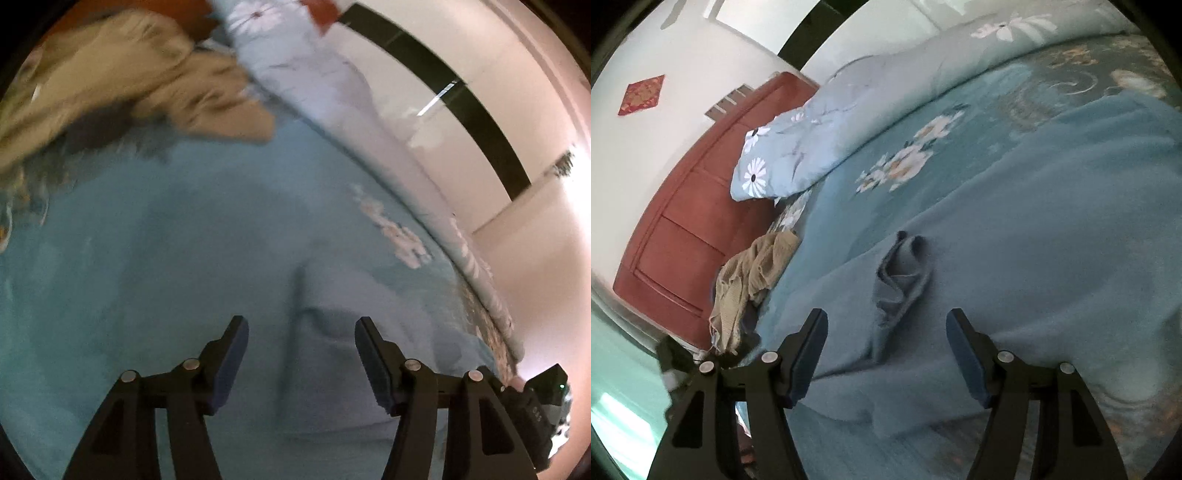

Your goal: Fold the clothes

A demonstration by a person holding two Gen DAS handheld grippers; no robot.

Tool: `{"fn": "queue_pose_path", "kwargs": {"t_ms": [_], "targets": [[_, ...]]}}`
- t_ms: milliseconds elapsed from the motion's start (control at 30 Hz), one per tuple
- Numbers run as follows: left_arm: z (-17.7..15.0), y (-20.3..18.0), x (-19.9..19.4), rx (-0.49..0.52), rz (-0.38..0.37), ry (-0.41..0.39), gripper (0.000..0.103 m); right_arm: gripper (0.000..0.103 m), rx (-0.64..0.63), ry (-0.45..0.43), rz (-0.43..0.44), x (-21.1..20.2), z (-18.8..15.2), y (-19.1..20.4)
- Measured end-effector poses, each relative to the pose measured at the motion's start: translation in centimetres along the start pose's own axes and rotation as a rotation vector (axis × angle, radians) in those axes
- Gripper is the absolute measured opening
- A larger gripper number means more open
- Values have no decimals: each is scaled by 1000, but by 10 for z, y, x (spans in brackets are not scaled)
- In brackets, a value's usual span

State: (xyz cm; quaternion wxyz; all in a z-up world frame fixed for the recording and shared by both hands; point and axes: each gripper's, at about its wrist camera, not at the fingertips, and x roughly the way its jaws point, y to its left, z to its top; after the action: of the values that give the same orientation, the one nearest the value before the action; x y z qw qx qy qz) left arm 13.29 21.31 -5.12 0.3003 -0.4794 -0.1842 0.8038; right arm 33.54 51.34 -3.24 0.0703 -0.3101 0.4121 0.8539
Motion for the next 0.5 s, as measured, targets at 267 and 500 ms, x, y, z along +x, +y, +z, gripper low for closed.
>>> {"fn": "queue_pose_path", "kwargs": {"t_ms": [267,500], "targets": [[-6,7,-2,25,-112,21,65,49,22,9,-81,17,1,10],[-6,15,-6,22,-196,29,65,7,-32,-38,-100,7,7,20]]}}
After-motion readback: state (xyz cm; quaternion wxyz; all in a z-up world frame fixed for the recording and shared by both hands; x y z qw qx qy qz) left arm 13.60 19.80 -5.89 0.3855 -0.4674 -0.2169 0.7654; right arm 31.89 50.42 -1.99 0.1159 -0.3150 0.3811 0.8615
